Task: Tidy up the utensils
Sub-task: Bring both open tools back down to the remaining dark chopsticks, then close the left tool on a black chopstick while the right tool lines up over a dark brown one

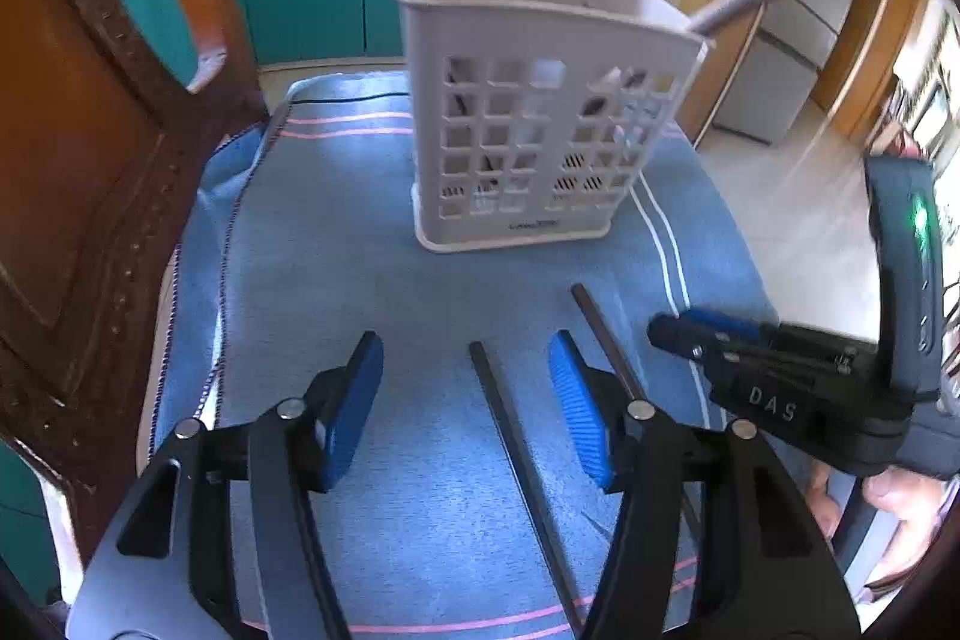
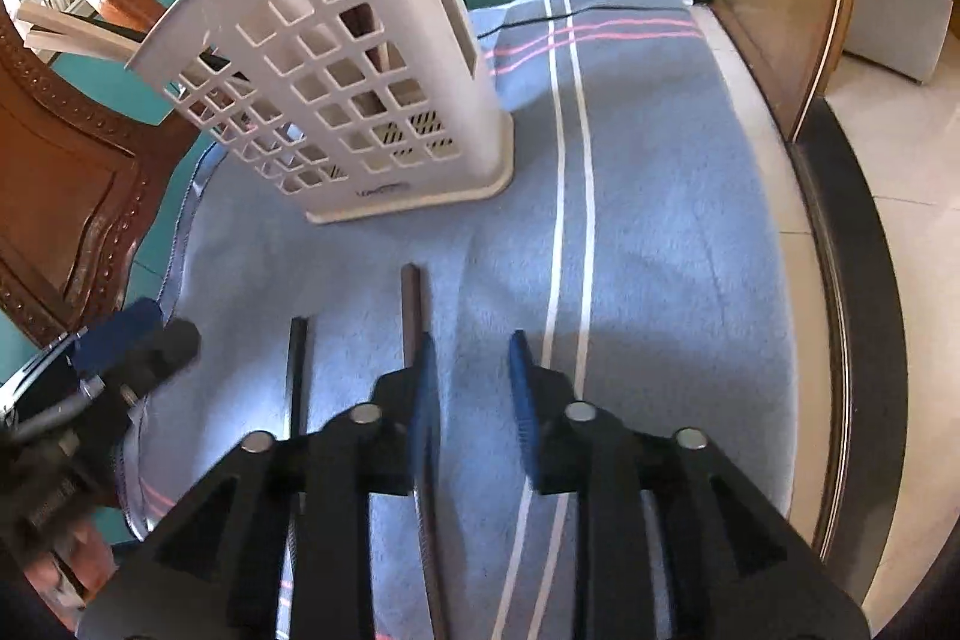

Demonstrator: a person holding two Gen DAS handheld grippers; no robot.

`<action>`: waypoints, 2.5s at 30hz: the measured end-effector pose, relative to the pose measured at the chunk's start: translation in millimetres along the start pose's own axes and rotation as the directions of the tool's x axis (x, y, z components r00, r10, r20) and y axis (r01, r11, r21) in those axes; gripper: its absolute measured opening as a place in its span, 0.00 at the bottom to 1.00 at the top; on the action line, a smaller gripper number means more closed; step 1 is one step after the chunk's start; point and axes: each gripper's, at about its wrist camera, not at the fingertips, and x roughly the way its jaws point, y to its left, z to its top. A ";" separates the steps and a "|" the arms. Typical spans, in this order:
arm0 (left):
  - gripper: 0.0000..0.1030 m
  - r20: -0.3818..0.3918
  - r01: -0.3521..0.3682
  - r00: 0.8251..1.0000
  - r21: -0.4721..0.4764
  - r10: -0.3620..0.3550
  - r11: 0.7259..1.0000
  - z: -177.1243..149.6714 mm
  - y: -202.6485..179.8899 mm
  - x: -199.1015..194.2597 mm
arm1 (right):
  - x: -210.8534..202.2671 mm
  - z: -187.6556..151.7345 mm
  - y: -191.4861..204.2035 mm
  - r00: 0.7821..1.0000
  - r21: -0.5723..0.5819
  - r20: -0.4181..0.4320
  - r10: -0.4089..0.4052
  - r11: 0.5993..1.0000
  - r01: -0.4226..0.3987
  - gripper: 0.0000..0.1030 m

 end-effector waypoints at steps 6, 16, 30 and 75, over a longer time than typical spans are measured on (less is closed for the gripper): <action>0.62 -0.011 -0.014 1.000 0.031 0.015 0.999 -2.0 -6.8 4.8 | 2.9 0.1 8.0 0.999 -0.050 0.038 -0.007 0.999 0.009 0.32; 0.65 -0.053 -0.063 0.996 0.037 0.065 0.997 -10.0 0.8 18.8 | 46.4 11.9 38.8 0.999 -0.199 0.020 -0.026 0.980 0.029 0.35; 0.67 -0.082 -0.081 0.993 0.061 0.086 0.995 -14.8 1.6 30.2 | 21.7 11.1 -3.3 1.000 -0.065 0.030 -0.002 0.998 0.003 0.08; 0.19 -0.153 0.002 0.988 0.102 0.014 0.995 -23.7 -10.0 57.6 | 19.8 4.9 -6.8 0.999 -0.039 0.023 -0.048 0.998 0.049 0.27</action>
